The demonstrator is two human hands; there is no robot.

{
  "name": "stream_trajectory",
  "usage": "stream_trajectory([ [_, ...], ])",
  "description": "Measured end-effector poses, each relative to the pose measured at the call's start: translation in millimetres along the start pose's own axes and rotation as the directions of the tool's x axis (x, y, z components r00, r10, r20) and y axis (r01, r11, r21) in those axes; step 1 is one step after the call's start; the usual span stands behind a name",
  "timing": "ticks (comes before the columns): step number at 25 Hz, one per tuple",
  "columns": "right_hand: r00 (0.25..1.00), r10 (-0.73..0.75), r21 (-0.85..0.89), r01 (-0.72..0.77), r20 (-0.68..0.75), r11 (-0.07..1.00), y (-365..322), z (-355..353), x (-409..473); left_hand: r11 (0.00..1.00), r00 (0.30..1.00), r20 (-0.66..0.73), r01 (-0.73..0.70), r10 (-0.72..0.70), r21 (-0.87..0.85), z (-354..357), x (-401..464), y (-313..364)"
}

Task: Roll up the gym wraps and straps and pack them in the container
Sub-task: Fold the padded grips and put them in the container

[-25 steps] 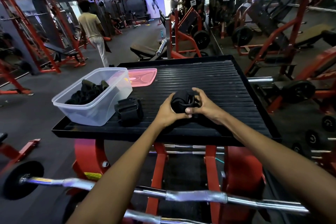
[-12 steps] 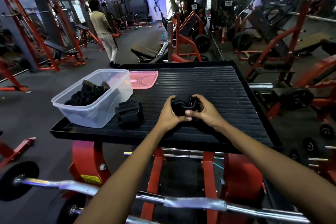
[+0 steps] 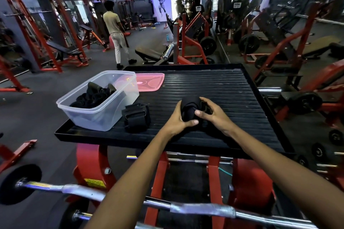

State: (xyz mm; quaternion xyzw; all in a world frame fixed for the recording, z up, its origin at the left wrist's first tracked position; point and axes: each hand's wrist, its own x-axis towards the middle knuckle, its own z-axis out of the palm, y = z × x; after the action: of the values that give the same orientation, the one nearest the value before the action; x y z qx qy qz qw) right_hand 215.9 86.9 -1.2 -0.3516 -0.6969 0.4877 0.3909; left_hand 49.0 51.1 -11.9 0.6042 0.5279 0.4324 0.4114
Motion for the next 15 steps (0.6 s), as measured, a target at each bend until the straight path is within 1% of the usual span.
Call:
stream_trajectory([
  [4,0.996,-0.027,-0.034,0.024,-0.089,0.999,2.1,1.1,1.6,0.986,0.995,-0.036,-0.088,0.094,0.138,7.0,-0.2,6.2],
  [6,0.988,0.005,-0.016,-0.008,-0.155,1.0,2.8,1.5,1.7,0.973,0.991,-0.083,-0.082,0.102,0.216,8.1,1.7,6.1],
  [7,0.985,0.014,-0.04,-0.022,-0.172,0.999,4.0,1.6,2.4,0.97,0.991,-0.102,-0.065,0.091,0.235,7.3,3.6,4.3],
  [9,0.987,0.018,-0.139,-0.041,-0.163,0.989,7.3,-0.4,3.1,0.973,0.995,-0.088,-0.025,0.047,0.23,5.0,4.3,1.4],
  [11,0.99,0.015,-0.194,-0.042,-0.139,0.98,7.2,-0.5,2.5,0.976,0.996,-0.089,-0.012,0.032,0.216,4.5,1.2,3.9],
  [15,0.979,-0.06,-0.418,-0.027,-0.194,0.908,5.5,7.7,1.2,0.967,0.988,-0.139,-0.031,0.068,0.254,6.6,-5.6,14.4],
])
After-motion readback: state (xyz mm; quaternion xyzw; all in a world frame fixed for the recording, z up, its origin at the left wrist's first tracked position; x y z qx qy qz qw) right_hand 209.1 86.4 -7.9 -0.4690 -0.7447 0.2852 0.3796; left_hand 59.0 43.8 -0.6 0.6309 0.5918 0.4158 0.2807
